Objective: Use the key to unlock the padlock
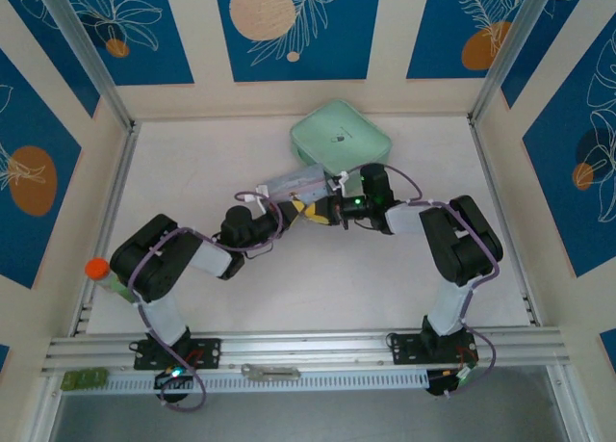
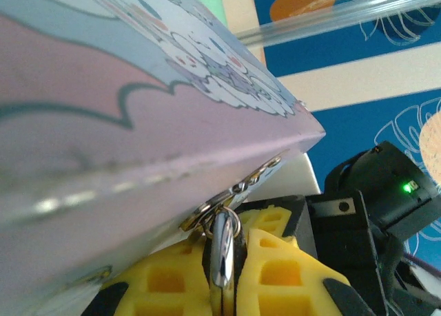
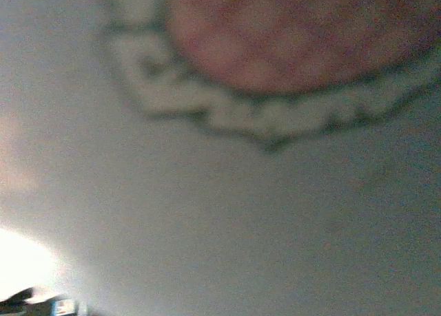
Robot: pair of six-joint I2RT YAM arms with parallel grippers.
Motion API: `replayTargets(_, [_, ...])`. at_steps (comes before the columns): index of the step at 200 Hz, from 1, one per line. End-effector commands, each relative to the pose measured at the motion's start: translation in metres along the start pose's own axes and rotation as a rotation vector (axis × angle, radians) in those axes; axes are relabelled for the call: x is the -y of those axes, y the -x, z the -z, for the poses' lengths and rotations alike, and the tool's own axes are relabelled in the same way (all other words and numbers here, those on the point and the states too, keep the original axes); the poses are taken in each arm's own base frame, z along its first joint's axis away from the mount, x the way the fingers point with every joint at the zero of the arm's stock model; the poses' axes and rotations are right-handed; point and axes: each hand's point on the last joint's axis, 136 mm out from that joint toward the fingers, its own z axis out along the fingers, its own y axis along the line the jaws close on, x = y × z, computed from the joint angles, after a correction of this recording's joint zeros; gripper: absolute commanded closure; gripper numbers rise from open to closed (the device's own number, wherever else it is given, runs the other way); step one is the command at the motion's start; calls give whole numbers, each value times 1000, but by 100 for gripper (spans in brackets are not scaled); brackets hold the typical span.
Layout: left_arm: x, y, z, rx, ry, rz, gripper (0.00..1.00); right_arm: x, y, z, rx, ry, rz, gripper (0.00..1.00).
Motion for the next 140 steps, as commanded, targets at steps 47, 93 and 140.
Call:
replayTargets(47, [95,-90,15,-396,-383,-263,100,-35,35,-3,116,259,-299,100])
replayTargets(93, [84,-92,20,-392,-361,-281,100,-35,45,-14,165,343,-521,100])
replayTargets(140, [81,-97,29,-393,-378,-378,100,-26,42,-29,219,392,-824,100])
